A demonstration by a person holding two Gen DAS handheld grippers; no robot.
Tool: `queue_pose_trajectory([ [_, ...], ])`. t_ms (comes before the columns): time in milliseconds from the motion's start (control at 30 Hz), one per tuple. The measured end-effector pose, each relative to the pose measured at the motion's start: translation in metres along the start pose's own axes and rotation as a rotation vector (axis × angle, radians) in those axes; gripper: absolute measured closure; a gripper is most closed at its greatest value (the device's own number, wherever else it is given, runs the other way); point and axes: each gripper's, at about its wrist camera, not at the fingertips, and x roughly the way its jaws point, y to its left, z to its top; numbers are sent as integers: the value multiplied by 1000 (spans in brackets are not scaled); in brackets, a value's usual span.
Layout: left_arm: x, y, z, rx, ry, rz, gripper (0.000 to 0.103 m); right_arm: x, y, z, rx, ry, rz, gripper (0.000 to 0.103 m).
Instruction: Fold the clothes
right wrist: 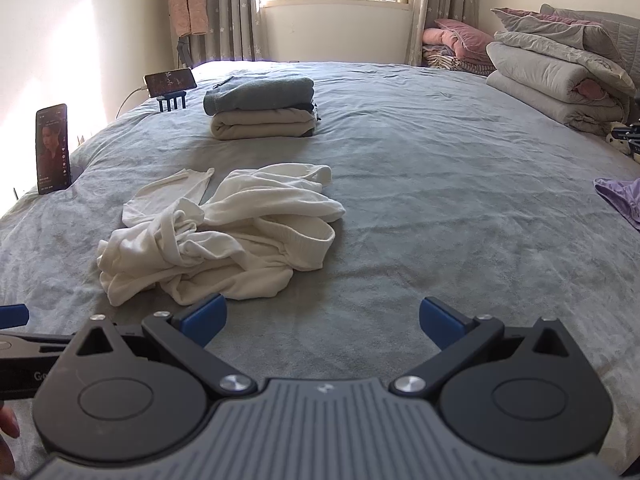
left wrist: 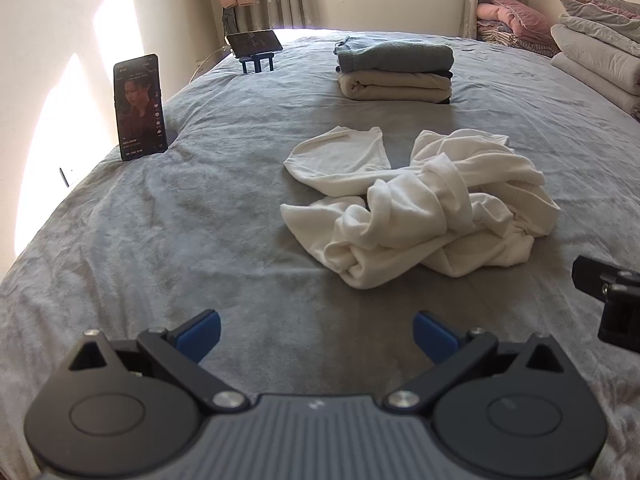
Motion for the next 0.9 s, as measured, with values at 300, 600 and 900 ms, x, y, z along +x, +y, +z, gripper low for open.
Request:
queue_pose_trajectory([
  [300, -1, -2, -1, 15, 4, 1, 1, -3, 1, -2, -28, -26, -23, 0],
  [600, -3, -2, -1, 13, -5, -9, 0, -2, 2, -2, -28, -11, -21, 0],
  [900, -5, -1, -1, 1, -8, -19, 0, -1, 6, -3, -44, -8, -20, 0],
])
